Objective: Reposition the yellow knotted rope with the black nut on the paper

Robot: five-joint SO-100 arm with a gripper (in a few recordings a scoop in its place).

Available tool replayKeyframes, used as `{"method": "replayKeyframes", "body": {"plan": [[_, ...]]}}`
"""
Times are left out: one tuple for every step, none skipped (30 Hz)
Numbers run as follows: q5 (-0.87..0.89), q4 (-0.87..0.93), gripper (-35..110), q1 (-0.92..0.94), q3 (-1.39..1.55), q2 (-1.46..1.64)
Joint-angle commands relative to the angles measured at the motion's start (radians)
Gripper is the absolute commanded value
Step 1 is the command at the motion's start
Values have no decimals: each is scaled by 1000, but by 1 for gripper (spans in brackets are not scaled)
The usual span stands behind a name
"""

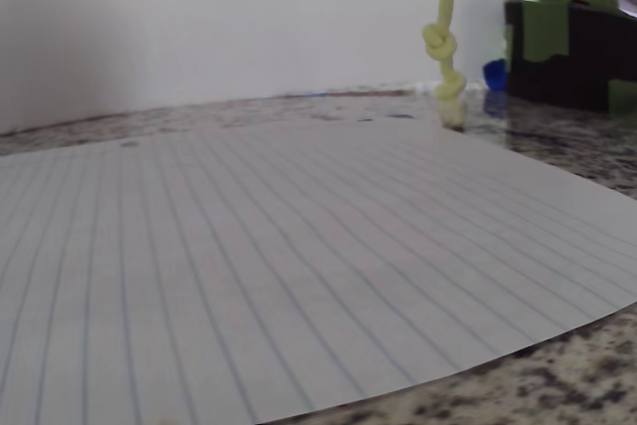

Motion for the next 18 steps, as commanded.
{"method": "replayKeyframes", "body": {"plan": [[-58,-34,0,26,55,74],[-74,-49,0,37,89,95],[-129,-78,0,61,124,120],[-204,-106,0,89,158,143],[-225,-115,0,103,181,167],[-230,-103,0,107,193,192],[-242,-92,0,114,204,218],[-259,-86,0,120,213,242],[-278,-78,0,126,216,265],[-296,-69,0,129,216,287],[-318,-64,0,132,215,310],[-342,-64,0,140,215,334],[-367,-71,0,152,213,365],[-388,-87,0,172,213,399],[-408,-104,0,192,212,433],[-414,-112,0,204,212,462],[-414,-112,0,210,216,489],[-419,-112,0,213,225,512]]}}
